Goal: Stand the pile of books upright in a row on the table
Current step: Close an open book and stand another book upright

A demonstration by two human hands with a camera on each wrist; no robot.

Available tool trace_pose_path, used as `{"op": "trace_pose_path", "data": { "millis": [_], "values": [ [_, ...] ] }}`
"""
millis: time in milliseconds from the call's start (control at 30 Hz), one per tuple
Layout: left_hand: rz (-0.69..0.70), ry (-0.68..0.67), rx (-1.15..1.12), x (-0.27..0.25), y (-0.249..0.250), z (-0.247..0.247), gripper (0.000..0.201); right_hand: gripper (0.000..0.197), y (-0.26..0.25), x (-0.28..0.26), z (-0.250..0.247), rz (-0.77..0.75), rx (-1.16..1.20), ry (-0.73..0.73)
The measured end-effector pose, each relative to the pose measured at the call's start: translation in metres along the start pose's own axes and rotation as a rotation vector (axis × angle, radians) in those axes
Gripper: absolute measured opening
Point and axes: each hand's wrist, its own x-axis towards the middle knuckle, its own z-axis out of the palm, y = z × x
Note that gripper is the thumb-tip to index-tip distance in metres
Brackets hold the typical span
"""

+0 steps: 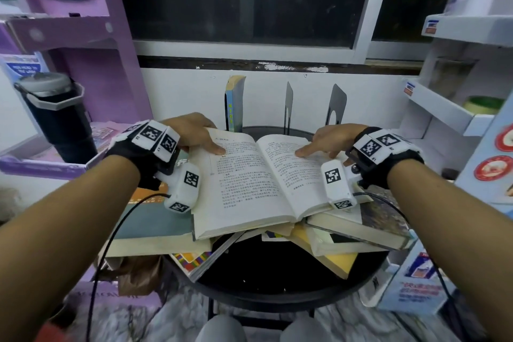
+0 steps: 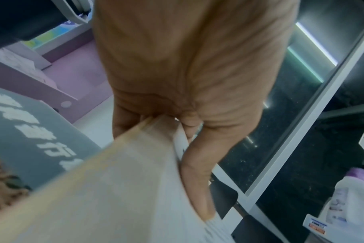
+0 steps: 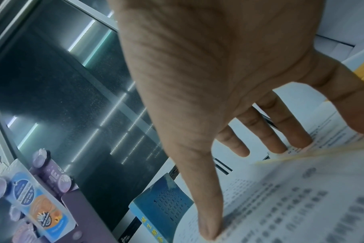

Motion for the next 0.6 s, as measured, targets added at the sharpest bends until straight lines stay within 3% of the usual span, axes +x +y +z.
{"op": "trace_pose_path", "data": {
  "millis": [267, 433, 533, 600],
  "values": [
    [0.123, 0.08, -0.248, -0.013, 0.019, -0.007, 0.036, 0.075, 0.01, 0.008, -0.004, -0.002, 0.082, -0.011],
    [0.215, 0.122, -0.369, -0.023, 0.03, -0.009, 0.037, 0.059, 0.022, 0.003, -0.011, -0.001, 0.232, -0.005],
    [0.262, 0.138, -0.43, -0.029, 0.037, -0.011, 0.036, 0.095, 0.034, 0.004, -0.018, -0.051, 0.374, -0.031],
    [0.286, 0.145, -0.466, -0.032, 0.042, -0.012, 0.036, 0.097, 0.039, 0.007, -0.023, -0.084, 0.453, -0.038]
  ]
}}
